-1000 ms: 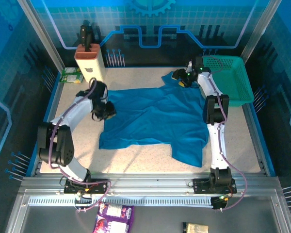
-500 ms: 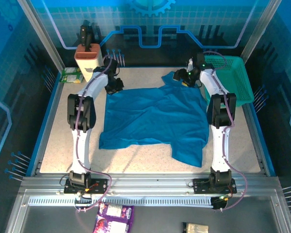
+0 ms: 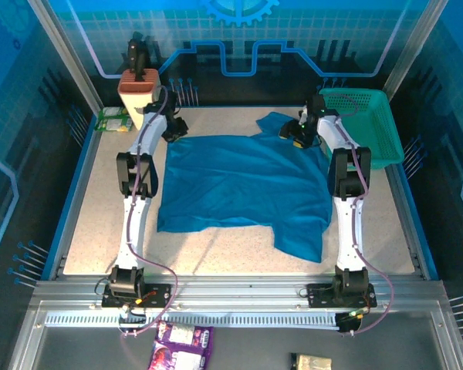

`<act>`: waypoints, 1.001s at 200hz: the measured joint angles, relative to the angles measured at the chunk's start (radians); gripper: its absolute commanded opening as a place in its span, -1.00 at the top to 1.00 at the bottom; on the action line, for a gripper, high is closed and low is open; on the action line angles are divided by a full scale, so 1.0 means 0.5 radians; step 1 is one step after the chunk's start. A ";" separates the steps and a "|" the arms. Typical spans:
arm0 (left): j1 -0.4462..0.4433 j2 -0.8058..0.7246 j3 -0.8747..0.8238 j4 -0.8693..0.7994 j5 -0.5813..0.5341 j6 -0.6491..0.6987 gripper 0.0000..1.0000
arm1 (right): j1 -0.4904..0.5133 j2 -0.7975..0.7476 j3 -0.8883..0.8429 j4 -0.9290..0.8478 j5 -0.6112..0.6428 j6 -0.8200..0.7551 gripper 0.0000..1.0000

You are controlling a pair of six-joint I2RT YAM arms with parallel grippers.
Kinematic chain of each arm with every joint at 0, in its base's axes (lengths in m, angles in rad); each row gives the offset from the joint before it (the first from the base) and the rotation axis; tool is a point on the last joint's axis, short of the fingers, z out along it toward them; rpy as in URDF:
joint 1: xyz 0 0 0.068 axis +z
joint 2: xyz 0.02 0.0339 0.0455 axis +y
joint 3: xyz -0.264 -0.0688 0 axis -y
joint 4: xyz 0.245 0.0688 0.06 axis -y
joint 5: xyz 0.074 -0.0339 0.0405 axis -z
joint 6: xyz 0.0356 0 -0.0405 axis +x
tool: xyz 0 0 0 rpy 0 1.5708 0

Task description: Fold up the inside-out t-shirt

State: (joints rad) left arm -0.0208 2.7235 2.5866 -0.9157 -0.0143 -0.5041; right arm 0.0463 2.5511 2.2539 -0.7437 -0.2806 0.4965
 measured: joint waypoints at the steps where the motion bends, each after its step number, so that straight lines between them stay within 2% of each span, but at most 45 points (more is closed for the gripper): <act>1: 0.002 0.002 0.000 0.003 0.001 -0.002 0.50 | 0.000 0.006 0.011 -0.003 0.001 -0.001 -0.31; 45: 0.011 -0.008 -0.066 0.162 0.168 -0.043 0.51 | 0.007 0.021 0.101 -0.128 0.002 -0.058 -0.32; 62: 0.010 -0.133 -0.308 0.313 0.221 -0.042 0.49 | 0.025 -0.048 0.081 -0.202 0.009 -0.092 -0.32; 78: 0.001 -0.333 -0.614 0.394 0.267 -0.041 0.46 | 0.063 -0.247 -0.071 -0.233 0.024 -0.122 -0.32; 110: -0.053 -0.829 -1.064 0.477 0.330 -0.037 0.40 | 0.166 -0.895 -0.546 -0.256 0.031 -0.146 -0.30; 139: -0.124 -1.469 -1.504 0.545 0.364 -0.036 0.41 | 0.234 -1.515 -1.099 -0.235 0.040 -0.152 -0.28; 173: -0.199 -2.259 -2.330 0.542 0.327 -0.037 0.41 | 0.266 -2.012 -1.855 -0.240 0.115 -0.134 -0.23; 200: -0.269 -2.629 -2.998 0.438 0.176 -0.082 0.50 | 0.288 -2.289 -2.380 -0.298 0.233 -0.067 -0.20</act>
State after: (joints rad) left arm -0.1555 1.4090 1.0878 -0.6968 0.0738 -0.5449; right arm 0.1905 1.4067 1.0637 -0.8925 -0.1642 0.4629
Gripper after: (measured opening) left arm 0.271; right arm 0.605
